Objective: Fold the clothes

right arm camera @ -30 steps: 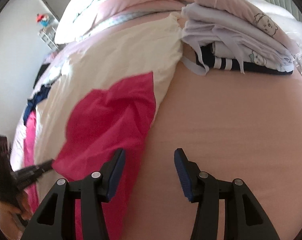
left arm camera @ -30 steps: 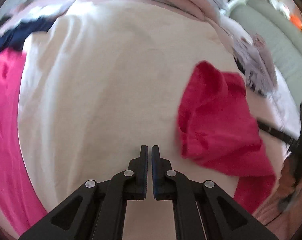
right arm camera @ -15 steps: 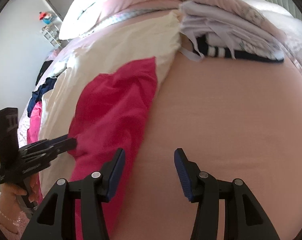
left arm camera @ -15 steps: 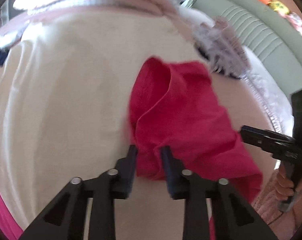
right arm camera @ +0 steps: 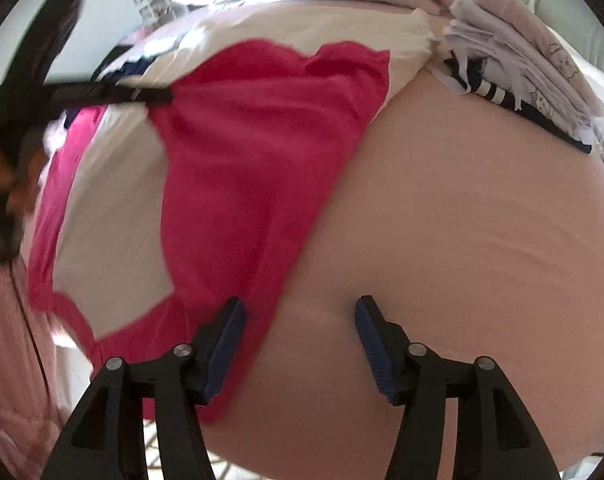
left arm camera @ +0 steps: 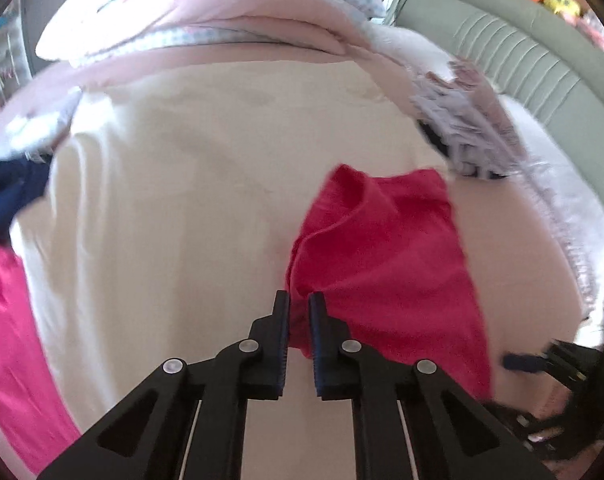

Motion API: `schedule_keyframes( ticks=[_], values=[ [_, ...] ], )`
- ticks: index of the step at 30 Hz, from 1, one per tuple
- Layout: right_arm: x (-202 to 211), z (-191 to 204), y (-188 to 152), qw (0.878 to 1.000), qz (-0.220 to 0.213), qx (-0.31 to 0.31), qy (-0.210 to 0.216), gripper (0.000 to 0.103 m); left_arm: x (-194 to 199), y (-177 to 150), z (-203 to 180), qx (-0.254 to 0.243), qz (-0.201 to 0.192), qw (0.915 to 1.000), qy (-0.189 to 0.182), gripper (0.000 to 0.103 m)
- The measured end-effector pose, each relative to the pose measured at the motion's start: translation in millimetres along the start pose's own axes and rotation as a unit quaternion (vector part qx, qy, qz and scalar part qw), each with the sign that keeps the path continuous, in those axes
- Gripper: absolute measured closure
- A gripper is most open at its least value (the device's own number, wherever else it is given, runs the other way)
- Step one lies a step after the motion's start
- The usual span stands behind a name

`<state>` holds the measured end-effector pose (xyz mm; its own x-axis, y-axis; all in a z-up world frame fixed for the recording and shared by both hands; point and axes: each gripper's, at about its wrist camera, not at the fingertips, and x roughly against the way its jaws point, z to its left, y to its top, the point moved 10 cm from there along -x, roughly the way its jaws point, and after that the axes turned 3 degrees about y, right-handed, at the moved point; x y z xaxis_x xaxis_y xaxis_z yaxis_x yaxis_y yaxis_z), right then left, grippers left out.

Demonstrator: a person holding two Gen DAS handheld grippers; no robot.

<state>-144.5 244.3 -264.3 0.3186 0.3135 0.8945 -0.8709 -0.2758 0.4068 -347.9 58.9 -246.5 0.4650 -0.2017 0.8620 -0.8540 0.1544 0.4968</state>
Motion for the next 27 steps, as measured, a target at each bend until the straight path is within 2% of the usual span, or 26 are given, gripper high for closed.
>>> schedule_keyframes(
  ticks=[3, 5, 7, 9, 11, 12, 14, 15, 19, 21, 23, 25, 27],
  values=[
    [1.2, 1.3, -5.7, 1.0, 0.012, 0.02, -0.007, 0.044, -8.0, 1.4, 22.6, 0.027, 0.014, 0.9992, 0.027, 0.095],
    [6.4, -1.8, -3.3, 1.0, 0.01, 0.009, 0.001, 0.044, -13.1, 2.3, 37.6, 0.045, 0.024, 0.9977, 0.045, 0.095],
    [15.2, -7.1, 4.6, 1.0, -0.009, -0.011, 0.01, 0.045, 16.7, 3.3, 16.5, 0.035, -0.029, 0.9989, -0.008, 0.095],
    [27.0, -12.1, 23.0, 0.998, -0.058, -0.034, 0.015, 0.045, 28.7, -11.1, -21.5, -0.022, -0.032, 0.9977, -0.056, 0.095],
    [30.6, -3.9, 43.0, 0.994, -0.093, -0.034, 0.038, 0.045, 23.9, -30.5, -63.6, -0.095, -0.024, 0.9926, -0.072, 0.095],
    [25.9, 2.3, 45.9, 0.995, -0.089, -0.026, 0.045, 0.045, 14.3, -40.6, -77.2, -0.118, -0.013, 0.9901, -0.074, 0.094],
    [0.7, 11.9, 40.2, 0.999, -0.044, 0.002, 0.031, 0.045, -7.7, -60.6, -101.8, -0.159, 0.011, 0.9841, -0.078, 0.093],
    [-3.5, 11.5, 33.2, 0.999, -0.033, 0.011, 0.021, 0.045, -22.8, -71.0, -104.5, -0.166, 0.038, 0.9829, -0.07, 0.093],
    [-4.1, 5.1, 2.5, 0.999, 0.01, 0.036, -0.001, 0.044, -16.3, -82.1, -85.6, -0.171, 0.053, 0.9807, -0.078, 0.093],
    [3.5, 0.6, -14.1, 0.999, 0.021, 0.043, -0.002, 0.043, -9.2, -92.6, -70.7, -0.187, 0.067, 0.978, -0.064, 0.091],
    [12.3, -1.8, -21.4, 0.999, 0.017, 0.033, 0.002, 0.043, -2.0, -98.3, -58.4, -0.195, 0.07, 0.977, -0.05, 0.084],
    [20.5, -4.9, -16.7, 1.0, -0.001, 0.0, 0.017, 0.043, 4.3, -93.9, -57.8, -0.189, 0.055, 0.9794, -0.046, 0.056],
    [27.3, -13.8, -2.7, 0.998, -0.036, -0.049, 0.015, 0.043, 8.2, -81.8, -72.3, -0.182, 0.014, 0.9817, -0.056, 0.053]
  ],
)
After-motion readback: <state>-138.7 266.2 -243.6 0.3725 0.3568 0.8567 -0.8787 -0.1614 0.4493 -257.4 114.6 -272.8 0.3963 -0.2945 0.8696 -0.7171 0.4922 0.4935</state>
